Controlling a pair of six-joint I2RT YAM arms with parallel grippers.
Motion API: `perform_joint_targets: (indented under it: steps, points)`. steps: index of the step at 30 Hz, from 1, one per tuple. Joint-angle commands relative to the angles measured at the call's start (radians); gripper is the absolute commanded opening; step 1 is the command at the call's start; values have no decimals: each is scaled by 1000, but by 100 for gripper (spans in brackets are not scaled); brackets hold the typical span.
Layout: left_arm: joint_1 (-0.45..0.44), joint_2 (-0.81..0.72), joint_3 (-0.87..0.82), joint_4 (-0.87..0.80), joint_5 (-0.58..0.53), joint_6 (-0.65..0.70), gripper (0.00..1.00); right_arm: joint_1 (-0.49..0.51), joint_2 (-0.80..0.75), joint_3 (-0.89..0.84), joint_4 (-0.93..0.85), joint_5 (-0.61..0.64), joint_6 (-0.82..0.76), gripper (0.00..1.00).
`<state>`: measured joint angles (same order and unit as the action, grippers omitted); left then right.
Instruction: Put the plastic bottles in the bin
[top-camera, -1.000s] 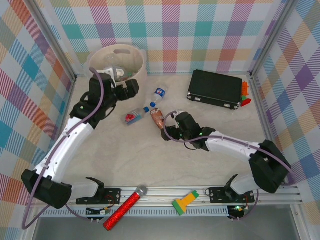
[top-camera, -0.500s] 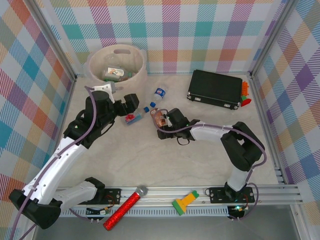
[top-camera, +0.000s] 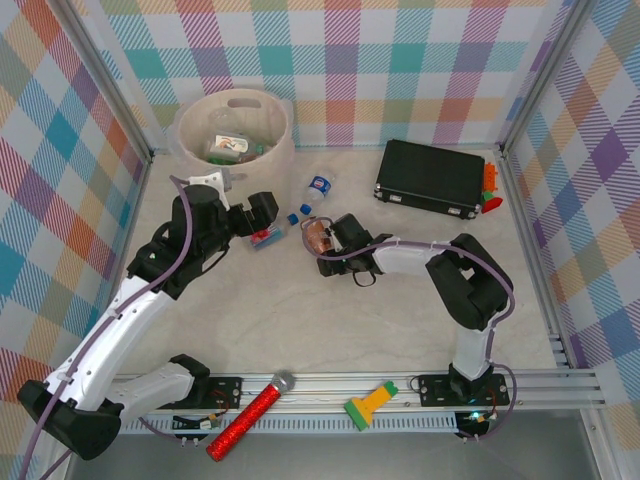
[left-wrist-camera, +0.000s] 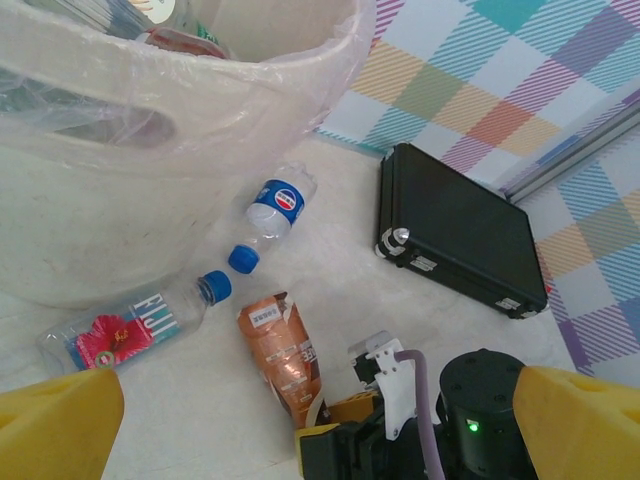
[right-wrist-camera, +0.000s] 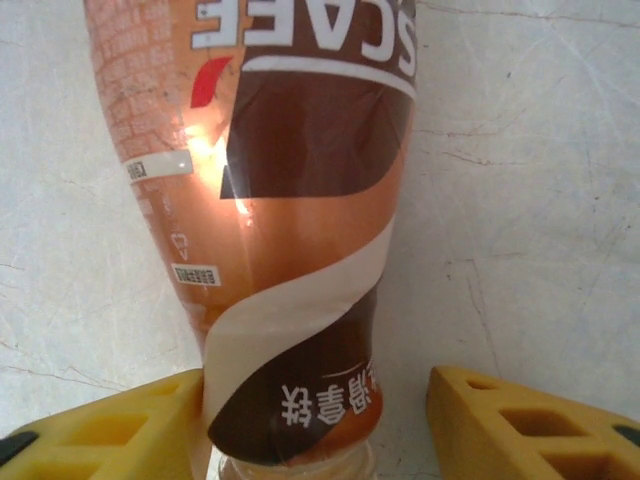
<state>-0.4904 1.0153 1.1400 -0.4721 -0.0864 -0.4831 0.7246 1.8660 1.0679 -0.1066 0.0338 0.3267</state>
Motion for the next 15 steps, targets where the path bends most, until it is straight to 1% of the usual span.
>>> perform_joint_targets:
  steps: [1, 9, 12, 15]
  points:
    - [-13, -32, -11, 8, 20, -11, 100, -2, 23, 5, -8, -29, -9, 53]
    - [-13, -29, 1, -2, 23, -17, 100, -2, 8, -12, 7, -45, -1, 40]
    - [-13, -36, 0, -5, 18, -21, 100, -1, -21, -25, 15, -55, 2, 37]
    - [-13, -39, 0, -5, 20, -24, 99, -1, -67, -45, 25, -55, 10, 37]
